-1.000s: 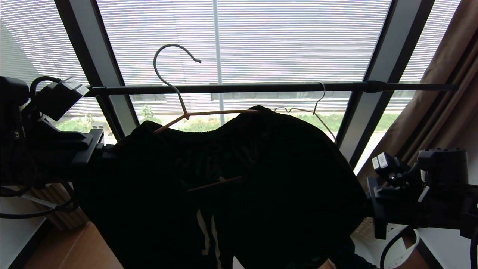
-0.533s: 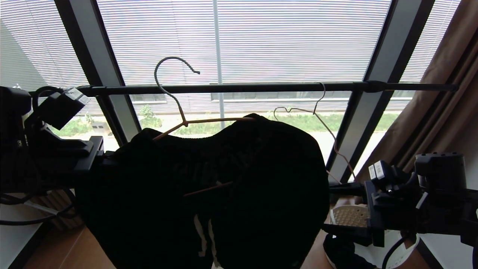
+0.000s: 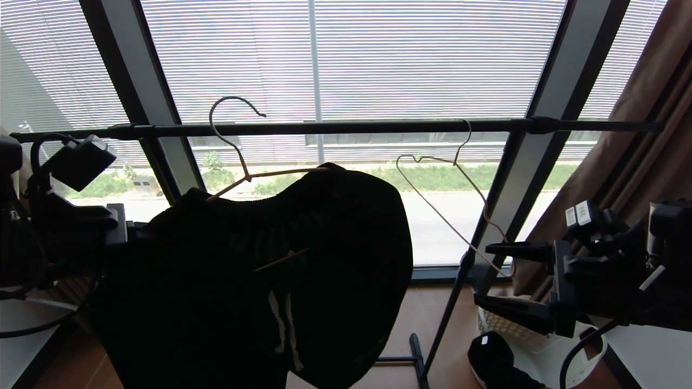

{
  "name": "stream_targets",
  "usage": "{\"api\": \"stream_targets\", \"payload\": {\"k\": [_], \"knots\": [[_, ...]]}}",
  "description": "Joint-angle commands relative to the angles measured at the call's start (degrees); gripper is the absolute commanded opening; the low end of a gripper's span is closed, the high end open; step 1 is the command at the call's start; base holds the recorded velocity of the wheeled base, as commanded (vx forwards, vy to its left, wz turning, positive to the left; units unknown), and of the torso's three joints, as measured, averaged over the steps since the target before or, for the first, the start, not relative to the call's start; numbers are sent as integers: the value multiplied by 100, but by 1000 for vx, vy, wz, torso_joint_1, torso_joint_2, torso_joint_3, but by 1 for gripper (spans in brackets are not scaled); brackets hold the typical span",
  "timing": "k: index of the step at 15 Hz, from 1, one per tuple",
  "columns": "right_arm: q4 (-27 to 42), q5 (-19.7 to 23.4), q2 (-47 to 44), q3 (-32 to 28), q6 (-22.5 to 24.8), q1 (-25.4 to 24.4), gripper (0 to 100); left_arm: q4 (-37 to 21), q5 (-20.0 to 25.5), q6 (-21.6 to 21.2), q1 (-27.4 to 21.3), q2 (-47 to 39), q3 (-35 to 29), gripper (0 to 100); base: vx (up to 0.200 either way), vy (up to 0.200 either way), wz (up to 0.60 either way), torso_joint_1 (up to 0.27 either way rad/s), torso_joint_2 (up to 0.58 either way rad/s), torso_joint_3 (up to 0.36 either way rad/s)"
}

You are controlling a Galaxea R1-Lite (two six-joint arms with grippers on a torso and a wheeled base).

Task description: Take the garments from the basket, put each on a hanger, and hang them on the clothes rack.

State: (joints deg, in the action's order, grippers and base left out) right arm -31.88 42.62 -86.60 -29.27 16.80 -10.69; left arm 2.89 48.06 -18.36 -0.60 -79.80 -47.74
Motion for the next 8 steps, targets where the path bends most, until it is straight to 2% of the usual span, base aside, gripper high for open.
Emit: {"api": "stream_targets", "payload": {"k": [1, 3, 5, 6, 7, 8], "knots": [[-3, -236, 355, -132, -353, -38, 100, 27, -288, 157, -353, -18, -113, 0, 0, 0, 0, 0, 0, 0], [-3, -632, 460, -246, -748, -249, 100, 300, -1079, 474, -881, -238, -280, 0, 0, 0, 0, 0, 0, 0], [-3, -711, 583, -334, -1153, -311, 100, 836, -1993, 746, -1408, -677, -315, 0, 0, 0, 0, 0, 0, 0], [-3, -711, 601, -369, -1240, -311, 100, 1056, -2336, 808, -1584, -871, -315, 0, 0, 0, 0, 0, 0, 0], [-3, -711, 601, -369, -1240, -311, 100, 1056, -2336, 808, -1584, -871, -315, 0, 0, 0, 0, 0, 0, 0], [-3, -720, 609, -387, -1240, -311, 100, 1223, -2696, 834, -1786, -1249, -394, 0, 0, 0, 0, 0, 0, 0]]}}
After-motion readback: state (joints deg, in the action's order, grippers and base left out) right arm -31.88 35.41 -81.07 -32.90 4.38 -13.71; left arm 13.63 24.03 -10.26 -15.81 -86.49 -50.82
